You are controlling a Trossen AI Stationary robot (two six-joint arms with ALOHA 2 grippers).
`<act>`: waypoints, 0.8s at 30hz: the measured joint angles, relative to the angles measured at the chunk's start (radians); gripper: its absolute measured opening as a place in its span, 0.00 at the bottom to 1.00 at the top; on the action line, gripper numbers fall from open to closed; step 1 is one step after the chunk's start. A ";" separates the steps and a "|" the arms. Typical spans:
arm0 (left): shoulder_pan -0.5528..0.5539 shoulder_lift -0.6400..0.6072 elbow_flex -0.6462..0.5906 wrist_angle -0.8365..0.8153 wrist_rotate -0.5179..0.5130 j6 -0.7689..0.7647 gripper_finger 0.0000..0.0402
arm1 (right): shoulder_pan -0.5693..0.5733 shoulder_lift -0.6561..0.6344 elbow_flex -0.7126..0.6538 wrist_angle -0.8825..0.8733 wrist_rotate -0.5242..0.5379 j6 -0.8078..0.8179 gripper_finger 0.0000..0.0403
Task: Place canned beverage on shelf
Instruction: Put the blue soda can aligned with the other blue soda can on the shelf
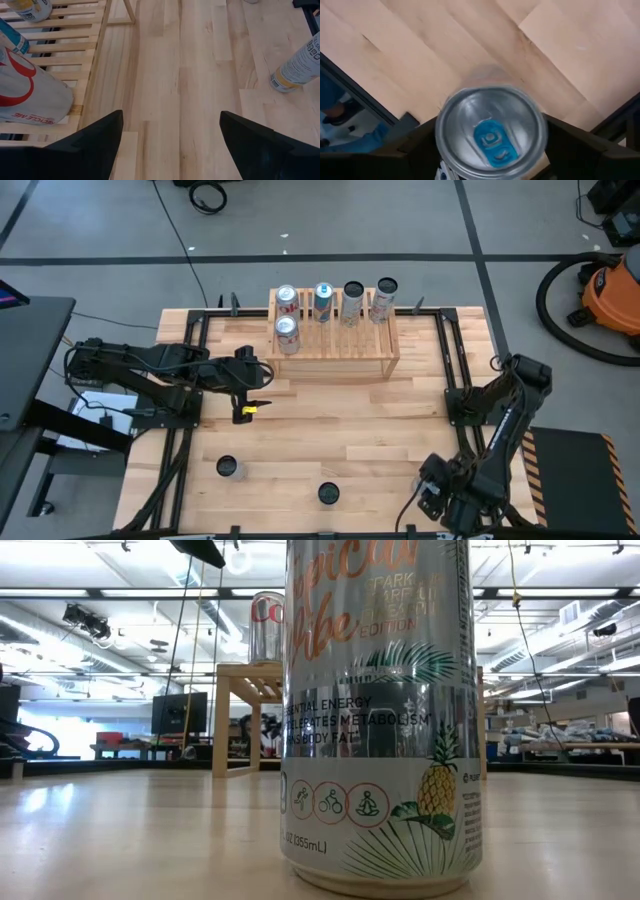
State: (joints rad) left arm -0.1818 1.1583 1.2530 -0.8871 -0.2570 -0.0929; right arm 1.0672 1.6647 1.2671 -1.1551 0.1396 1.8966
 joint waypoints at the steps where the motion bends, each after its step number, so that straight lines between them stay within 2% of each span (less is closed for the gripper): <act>1: 0.000 0.000 0.000 0.000 0.000 0.000 0.83 | 0.000 0.003 0.000 0.002 -0.007 -0.001 0.74; 6: 0.000 0.000 0.000 0.000 0.000 0.000 0.83 | 0.000 0.002 0.000 0.008 -0.004 -0.007 0.59; 18: 0.000 0.000 0.000 0.000 0.000 0.001 0.83 | -0.027 0.001 0.033 0.009 -0.006 0.008 0.59; 24: 0.000 0.000 0.000 0.000 0.000 0.003 0.83 | -0.140 0.001 0.097 -0.008 -0.003 -0.152 0.59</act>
State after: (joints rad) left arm -0.1814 1.1580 1.2530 -0.8871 -0.2573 -0.0902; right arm 0.9272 1.6653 1.3644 -1.1629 0.1369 1.7445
